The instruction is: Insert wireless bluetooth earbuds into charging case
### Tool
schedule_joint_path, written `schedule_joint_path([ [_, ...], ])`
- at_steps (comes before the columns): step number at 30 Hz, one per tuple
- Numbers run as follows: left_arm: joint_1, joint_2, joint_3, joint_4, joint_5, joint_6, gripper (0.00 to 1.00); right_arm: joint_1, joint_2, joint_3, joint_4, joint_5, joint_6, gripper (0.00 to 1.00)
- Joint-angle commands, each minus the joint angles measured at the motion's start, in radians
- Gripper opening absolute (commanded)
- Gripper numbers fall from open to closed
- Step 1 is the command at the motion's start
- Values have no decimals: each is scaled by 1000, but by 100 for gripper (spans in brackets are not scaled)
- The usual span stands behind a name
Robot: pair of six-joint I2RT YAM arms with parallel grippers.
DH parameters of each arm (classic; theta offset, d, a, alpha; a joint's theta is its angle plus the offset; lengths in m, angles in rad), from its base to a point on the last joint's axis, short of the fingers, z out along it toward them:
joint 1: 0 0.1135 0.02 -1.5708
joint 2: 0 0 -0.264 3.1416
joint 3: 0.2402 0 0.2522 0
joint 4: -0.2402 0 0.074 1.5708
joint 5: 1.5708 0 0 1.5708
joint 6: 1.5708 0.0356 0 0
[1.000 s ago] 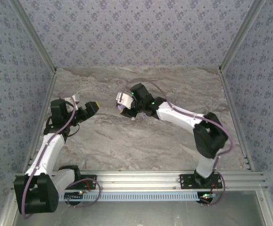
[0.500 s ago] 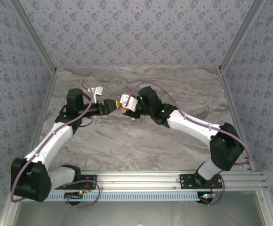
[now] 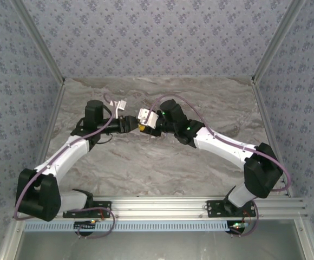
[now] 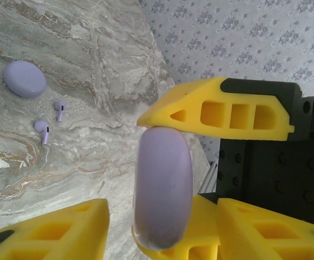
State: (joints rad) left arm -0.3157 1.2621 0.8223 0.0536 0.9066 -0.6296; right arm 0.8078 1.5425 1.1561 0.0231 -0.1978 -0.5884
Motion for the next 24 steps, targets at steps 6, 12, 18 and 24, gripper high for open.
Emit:
schedule_joint_path([
  [6, -8, 6, 51, 31, 46, 16, 27, 7, -25, -1, 17, -15, -10, 49],
  [12, -10, -3, 65, 14, 48, 35, 19, -20, -37, 21, -34, -39, 28, 62],
  [18, -27, -53, 59, 44, -17, 95, 15, -93, -143, -35, -36, -155, 171, 81],
  [24, -128, -147, -10, 207, -192, 245, 5, -229, -313, -180, 116, -349, 484, 86],
])
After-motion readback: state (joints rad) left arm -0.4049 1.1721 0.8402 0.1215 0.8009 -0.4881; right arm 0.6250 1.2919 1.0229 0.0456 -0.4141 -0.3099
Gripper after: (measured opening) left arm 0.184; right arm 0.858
